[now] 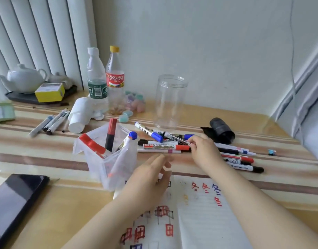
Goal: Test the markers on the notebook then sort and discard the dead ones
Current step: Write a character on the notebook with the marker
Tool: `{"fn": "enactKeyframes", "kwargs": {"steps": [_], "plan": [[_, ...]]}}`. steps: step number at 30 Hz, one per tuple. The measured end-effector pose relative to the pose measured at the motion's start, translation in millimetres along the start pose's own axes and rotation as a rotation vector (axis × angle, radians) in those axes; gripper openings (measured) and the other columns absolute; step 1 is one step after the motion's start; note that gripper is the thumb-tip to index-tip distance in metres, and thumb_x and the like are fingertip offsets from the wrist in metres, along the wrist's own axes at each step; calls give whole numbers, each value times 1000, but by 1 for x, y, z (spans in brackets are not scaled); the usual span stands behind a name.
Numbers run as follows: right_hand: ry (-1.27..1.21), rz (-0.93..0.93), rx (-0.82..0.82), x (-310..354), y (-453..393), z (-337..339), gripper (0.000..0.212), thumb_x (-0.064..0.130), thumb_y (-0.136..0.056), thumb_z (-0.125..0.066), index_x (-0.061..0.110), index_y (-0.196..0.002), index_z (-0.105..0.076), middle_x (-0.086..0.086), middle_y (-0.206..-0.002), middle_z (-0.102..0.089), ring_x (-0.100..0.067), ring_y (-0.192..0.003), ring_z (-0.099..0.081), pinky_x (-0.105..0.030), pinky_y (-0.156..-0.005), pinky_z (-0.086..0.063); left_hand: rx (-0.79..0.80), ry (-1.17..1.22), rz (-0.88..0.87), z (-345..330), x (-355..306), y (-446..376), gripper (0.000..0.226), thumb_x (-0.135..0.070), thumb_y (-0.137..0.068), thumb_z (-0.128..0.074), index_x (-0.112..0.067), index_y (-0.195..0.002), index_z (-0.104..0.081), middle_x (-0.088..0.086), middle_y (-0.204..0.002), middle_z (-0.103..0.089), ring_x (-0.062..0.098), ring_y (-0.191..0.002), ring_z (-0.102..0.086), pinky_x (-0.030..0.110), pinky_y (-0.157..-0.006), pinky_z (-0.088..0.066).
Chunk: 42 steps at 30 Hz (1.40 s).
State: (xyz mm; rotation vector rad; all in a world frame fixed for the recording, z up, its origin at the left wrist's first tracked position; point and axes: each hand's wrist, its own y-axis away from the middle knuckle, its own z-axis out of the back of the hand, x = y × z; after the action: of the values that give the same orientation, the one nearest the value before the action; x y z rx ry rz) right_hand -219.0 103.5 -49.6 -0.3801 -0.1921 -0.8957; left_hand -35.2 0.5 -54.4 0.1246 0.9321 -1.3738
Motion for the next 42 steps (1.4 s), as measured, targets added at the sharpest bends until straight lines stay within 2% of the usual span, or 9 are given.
{"fn": "enactKeyframes", "kwargs": {"steps": [6, 13, 20, 25, 29, 31, 33, 35, 42], "plan": [[42, 268, -3, 8, 11, -10, 24, 25, -91, -57, 19, -113, -63, -1, -110, -53, -20, -109, -44, -30, -93, -33, -36, -12, -60, -2, 3, 2, 32, -25, -83, -46, -23, -114, -56, -20, -96, -51, -5, -81, -51, 21, -65, -50], [132, 274, 56, 19, 15, 0, 21, 31, -94, -52, 17, -109, -57, 1, -110, -51, -18, -107, -44, -24, -84, -28, -46, -15, -66, 0, 6, 6, 29, -23, -84, -51, -21, -112, -59, -18, -96, -55, 0, -80, -55, 22, -71, -51], [-635, -51, 230, 33, 77, 36, 6, 26, -95, -52, 22, -99, -55, 6, -89, -68, -4, -78, -63, -21, -73, -49, -90, 43, 18, -1, -13, -1, 20, -28, -90, -53, -22, -109, -55, -16, -97, -57, -2, -85, -55, 16, -76, -46], [-1239, -224, 289, 47, 116, 33, 13, 10, -95, -51, 1, -99, -60, -7, -85, -74, -14, -77, -71, -23, -72, -56, 203, -97, 76, 5, -34, -2, 26, -33, -96, -37, -20, -112, -52, -3, -102, -63, 13, -91, -58, 25, -77, -45], [-644, -76, 158, 43, 139, 44, 30, 34, -94, -51, 16, -73, -62, 4, -55, -63, -3, -48, -54, -19, -52, -41, 265, -174, 83, 16, -36, 8, 20, -29, -98, -36, -19, -104, -52, -3, -94, -62, 12, -79, -55, 22, -69, -43], [-176, 235, -161, 33, 145, 48, 26, 36, -91, -53, 22, -70, -58, 12, -59, -56, -3, -58, -49, -17, -55, -36, 333, -190, 108, 20, -39, 14, 16, -32, -98, -34, -23, -100, -47, -7, -91, -56, 9, -78, -51, 20, -67, -40], [77, 489, -287, 29, 148, 48, 17, 37, -82, -54, 24, -84, -64, 13, -80, -59, -4, -77, -51, -18, -70, -40, 403, -196, 84, 21, -45, 21, 12, -32, -98, -32, -25, -95, -42, -9, -89, -50, 8, -78, -47, 20, -68, -35], [206, 579, -265, 28, 150, 41, 28, 40, -78, -50, 23, -92, -67, 11, -85, -63, -10, -81, -59, -21, -73, -47, 437, -196, 34, 20, -52, 28, 14, -32, -99, -31, -23, -93, -41, -9, -90, -48, 9, -79, -45, 20, -70, -32], [301, 640, -189, 21, 171, 40, 36, 41, -87, -37, 26, -98, -68, 9, -55, -53, -10, -43, -55, -20, -34, -31, 511, -243, -10, 19, -57, 44, 16, -32, -98, -33, -24, -86, -41, -6, -84, -52, 12, -76, -47, 24, -68, -35]]}}
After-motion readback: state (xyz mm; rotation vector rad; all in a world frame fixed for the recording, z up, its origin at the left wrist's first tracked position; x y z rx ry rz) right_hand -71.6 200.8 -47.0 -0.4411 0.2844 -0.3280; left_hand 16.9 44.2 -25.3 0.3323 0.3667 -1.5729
